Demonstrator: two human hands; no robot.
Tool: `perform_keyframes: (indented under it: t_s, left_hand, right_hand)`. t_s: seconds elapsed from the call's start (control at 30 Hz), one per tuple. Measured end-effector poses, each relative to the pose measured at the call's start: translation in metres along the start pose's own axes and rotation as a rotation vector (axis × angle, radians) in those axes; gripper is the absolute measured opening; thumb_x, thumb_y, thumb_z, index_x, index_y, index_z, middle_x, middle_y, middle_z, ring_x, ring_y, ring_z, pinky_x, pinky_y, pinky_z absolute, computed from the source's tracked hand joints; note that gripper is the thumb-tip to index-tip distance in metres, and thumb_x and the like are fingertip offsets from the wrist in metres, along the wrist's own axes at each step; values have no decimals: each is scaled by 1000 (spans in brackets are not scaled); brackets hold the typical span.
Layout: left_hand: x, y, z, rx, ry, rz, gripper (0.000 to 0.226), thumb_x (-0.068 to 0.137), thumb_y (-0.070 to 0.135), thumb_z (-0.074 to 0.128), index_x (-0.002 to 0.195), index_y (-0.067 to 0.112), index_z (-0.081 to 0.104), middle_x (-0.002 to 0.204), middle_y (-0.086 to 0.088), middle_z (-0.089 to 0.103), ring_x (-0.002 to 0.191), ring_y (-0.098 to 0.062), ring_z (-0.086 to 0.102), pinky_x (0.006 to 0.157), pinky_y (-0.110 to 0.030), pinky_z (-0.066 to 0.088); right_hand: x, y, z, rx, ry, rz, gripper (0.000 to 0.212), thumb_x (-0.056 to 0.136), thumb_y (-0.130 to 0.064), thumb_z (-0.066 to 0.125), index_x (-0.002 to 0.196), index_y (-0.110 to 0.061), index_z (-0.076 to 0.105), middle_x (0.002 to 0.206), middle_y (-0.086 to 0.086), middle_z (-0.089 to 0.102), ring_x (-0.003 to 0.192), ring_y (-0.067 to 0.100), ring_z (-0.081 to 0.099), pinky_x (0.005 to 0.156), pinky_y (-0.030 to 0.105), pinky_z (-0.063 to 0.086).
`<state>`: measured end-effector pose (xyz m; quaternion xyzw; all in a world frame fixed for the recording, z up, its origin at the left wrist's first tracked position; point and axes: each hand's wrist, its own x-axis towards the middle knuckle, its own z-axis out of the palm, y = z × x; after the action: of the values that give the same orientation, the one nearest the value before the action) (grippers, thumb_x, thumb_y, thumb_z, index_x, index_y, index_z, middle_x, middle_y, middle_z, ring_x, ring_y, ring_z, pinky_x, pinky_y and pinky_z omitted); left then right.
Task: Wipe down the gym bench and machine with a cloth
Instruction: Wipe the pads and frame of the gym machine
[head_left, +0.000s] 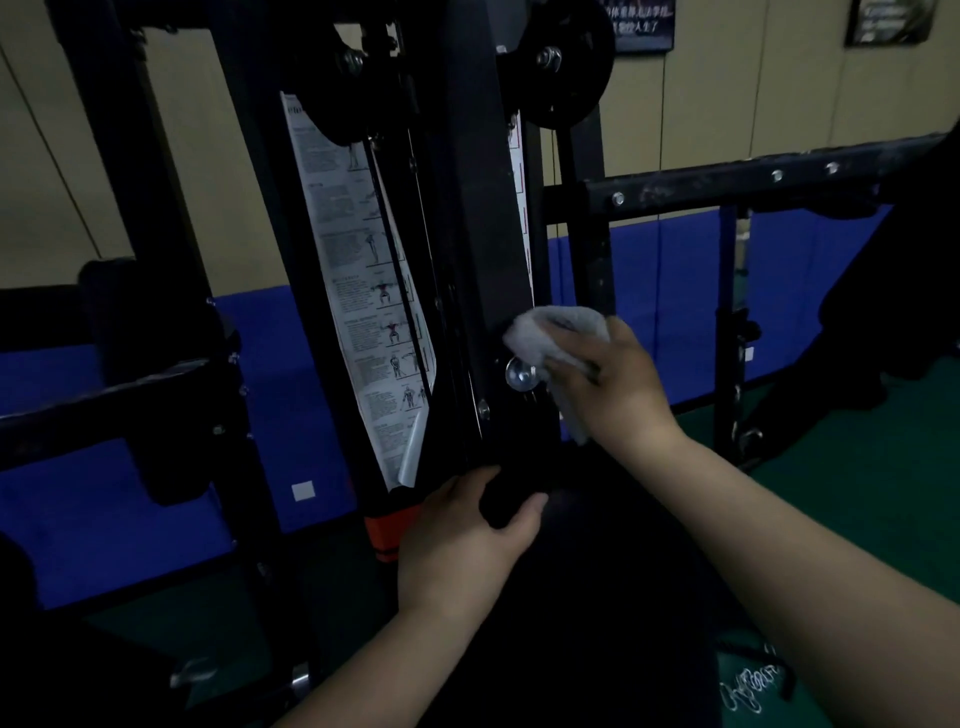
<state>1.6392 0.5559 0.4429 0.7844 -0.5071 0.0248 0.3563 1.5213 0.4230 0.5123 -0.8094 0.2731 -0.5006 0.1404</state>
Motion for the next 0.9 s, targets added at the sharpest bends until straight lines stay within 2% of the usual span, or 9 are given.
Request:
perform_keyframes:
  t_s: [0.1,0.17,0.3,0.4,0.5,0.6,0.7,0.8,0.9]
  left_hand:
    - [1,0,0,22,2,-1,63,76,73,48,129,39,51,127,16,55,117,-5,51,94,-24,44]
    - [1,0,1,26,8,-8,63,76,73,49,129,39,51,127,16,55,118,-6,51,95,-24,44]
    - [2,-2,3,6,-2,-14,64,75,75,48,128,39,52,125,15,57,115,-8,52,93,-27,46]
    - [3,-3,4,11,-6,-14,65,74,76,46,127,39,52,125,15,57,115,-8,53,92,-28,46]
    - [3,-4,3,18,-7,-17,67,72,77,44,127,39,53,125,16,57,115,-8,53,92,-27,46]
    - [2,-3,3,11,-7,-15,67,72,76,45,127,39,52,125,15,57,115,-8,53,92,-27,47]
    - [1,-3,3,-11,-2,-13,65,73,75,47,127,39,53,124,16,58,115,-7,53,92,-26,46]
    - [2,-3,4,-2,-8,-4,67,72,76,46,128,39,53,125,16,58,114,-6,53,92,-25,46]
    - [1,-3,4,25,-4,8,74,69,81,38,129,39,51,125,16,57,115,-5,52,91,-22,45]
  right_hand:
    - [-6,24,-5,-128,-143,330,38,92,-16,60,127,-28,56,112,3,50,95,15,56,75,18,44]
    - [-17,30,-6,-151,-66,346,35,91,-17,59,125,-27,60,121,8,52,105,23,54,79,20,41]
    - [-30,9,11,113,172,262,20,90,-19,61,109,-22,67,105,-1,60,88,8,61,69,7,44]
    - [-35,9,15,-28,17,203,20,90,-17,59,109,-19,68,104,-2,53,88,14,58,66,7,41]
    - [-37,20,1,-234,-140,174,24,89,-16,58,110,-22,69,99,-2,45,86,24,58,69,26,43]
    - [-40,7,-3,-171,101,73,26,84,-14,67,108,-23,71,98,3,50,80,23,58,65,27,46]
    - [-42,-10,5,-56,242,-102,30,80,-9,71,108,-21,72,102,3,50,85,12,54,69,16,46]
    - [-40,-12,15,-47,146,-210,33,85,-14,63,117,-22,68,106,6,50,93,12,53,77,15,46]
    - [-42,1,14,-130,14,-237,38,85,-14,59,120,-26,65,108,11,51,87,24,59,71,23,52]
